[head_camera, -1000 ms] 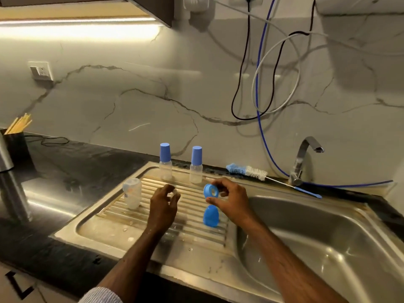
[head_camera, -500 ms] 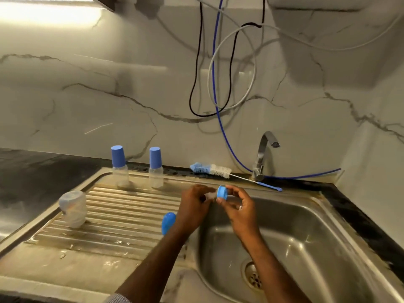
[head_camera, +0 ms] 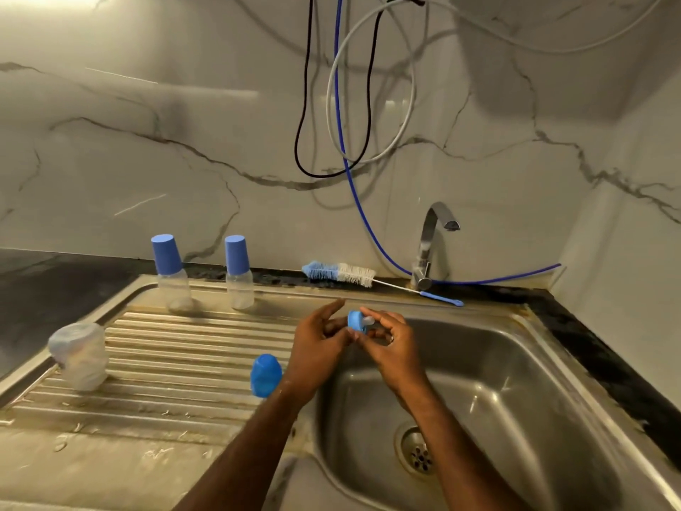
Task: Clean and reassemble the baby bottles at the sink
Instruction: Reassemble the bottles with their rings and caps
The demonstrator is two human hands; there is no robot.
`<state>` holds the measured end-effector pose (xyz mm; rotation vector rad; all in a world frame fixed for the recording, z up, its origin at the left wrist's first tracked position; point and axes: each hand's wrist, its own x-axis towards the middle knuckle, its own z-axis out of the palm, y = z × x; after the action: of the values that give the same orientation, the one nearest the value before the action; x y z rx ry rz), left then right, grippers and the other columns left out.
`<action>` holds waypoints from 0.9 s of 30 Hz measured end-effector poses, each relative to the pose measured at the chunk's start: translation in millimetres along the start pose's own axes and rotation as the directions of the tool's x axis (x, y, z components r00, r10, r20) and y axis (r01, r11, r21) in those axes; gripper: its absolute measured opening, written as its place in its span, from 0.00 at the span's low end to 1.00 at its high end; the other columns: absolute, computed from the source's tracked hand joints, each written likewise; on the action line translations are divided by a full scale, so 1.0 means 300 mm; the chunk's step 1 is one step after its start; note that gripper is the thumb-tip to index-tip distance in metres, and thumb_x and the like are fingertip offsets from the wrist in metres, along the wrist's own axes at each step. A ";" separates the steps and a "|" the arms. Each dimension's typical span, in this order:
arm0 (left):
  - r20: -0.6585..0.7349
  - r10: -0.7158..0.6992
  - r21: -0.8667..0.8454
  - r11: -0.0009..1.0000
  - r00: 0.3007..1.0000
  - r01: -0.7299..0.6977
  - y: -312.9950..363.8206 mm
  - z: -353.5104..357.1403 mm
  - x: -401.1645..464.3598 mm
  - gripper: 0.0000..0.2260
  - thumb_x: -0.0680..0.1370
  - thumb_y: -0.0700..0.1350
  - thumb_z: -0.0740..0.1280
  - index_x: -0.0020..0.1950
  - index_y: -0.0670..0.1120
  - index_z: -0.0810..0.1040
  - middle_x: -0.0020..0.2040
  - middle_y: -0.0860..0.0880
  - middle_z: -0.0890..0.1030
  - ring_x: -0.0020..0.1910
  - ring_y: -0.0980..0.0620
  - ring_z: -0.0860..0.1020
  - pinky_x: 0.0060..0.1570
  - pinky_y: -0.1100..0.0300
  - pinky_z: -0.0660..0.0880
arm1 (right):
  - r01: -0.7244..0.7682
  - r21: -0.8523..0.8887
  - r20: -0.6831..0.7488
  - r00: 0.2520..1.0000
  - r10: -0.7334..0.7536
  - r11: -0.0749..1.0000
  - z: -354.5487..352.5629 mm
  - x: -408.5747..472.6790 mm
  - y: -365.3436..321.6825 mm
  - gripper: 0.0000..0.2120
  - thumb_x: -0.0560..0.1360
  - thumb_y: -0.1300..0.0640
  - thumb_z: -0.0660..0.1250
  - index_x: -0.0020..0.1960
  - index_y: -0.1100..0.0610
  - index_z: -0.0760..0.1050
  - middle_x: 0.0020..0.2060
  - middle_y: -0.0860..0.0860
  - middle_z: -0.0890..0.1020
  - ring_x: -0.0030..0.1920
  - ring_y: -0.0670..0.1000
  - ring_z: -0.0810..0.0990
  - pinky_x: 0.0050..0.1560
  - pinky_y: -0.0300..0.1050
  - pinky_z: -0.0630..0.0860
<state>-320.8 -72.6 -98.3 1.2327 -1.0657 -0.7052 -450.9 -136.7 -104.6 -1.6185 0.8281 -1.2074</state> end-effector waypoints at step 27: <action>0.197 0.009 -0.124 0.992 0.980 0.015 0.007 -0.030 -0.001 0.12 0.81 0.45 0.67 0.65 0.53 0.77 0.57 0.48 0.82 0.57 0.47 0.83 0.57 0.49 0.81 | 0.295 -0.343 -0.045 0.943 -0.329 0.892 -0.020 -0.022 -0.051 0.04 0.72 0.62 0.76 0.46 0.57 0.84 0.39 0.45 0.85 0.39 0.42 0.84 0.42 0.37 0.82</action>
<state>-312.7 -68.4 -96.3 1.0735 -1.1635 -0.8971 -458.7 -127.2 -91.8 -2.0388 0.8953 -1.4436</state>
